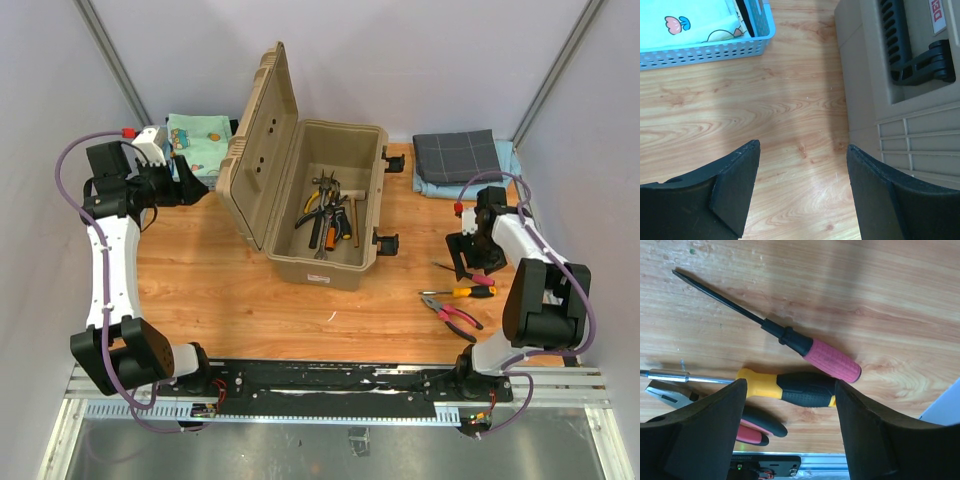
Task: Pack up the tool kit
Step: Pick up the screwdriver from the center of the board.
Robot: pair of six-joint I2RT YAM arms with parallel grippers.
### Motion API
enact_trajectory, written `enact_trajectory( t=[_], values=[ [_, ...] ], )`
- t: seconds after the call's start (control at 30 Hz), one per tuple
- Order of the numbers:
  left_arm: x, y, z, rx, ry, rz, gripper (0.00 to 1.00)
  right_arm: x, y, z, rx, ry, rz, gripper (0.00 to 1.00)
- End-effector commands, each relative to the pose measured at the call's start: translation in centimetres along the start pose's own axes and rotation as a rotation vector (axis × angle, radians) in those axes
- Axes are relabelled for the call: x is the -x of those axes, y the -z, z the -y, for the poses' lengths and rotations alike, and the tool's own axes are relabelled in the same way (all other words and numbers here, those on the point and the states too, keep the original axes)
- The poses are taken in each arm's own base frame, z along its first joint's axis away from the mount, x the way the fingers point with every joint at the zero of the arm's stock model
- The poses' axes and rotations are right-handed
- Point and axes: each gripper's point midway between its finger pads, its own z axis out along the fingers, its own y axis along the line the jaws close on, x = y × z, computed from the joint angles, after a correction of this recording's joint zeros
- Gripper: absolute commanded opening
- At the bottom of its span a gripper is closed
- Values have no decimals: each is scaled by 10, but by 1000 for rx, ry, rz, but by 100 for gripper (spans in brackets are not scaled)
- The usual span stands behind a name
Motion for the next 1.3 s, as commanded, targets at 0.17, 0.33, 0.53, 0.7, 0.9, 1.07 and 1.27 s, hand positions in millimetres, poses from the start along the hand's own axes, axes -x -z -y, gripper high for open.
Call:
enact_trajectory(
  t=[0.17,0.33,0.53,0.7,0.9,1.07,1.27],
  values=[
    [-2,-2,8,-47,-1,-14,74,13,-20,12,-13,44,5,66],
    [-4,-1,9,-52,-2,-20,74,12,-29,15,-24,51,-22,66],
    [-7,0,10,-55,-2,-28,74,5,-37,15,-30,52,-58,65],
    [-5,1,11,-58,-5,-23,74,2,-41,16,-28,37,-78,46],
    [-5,1,13,-66,-1,-23,74,2,-49,16,-17,18,-107,18],
    [-5,2,14,-70,3,-25,74,6,-53,13,1,-6,-117,1],
    [0,5,16,-67,-1,-12,74,40,-17,13,10,-55,51,1]
  ],
)
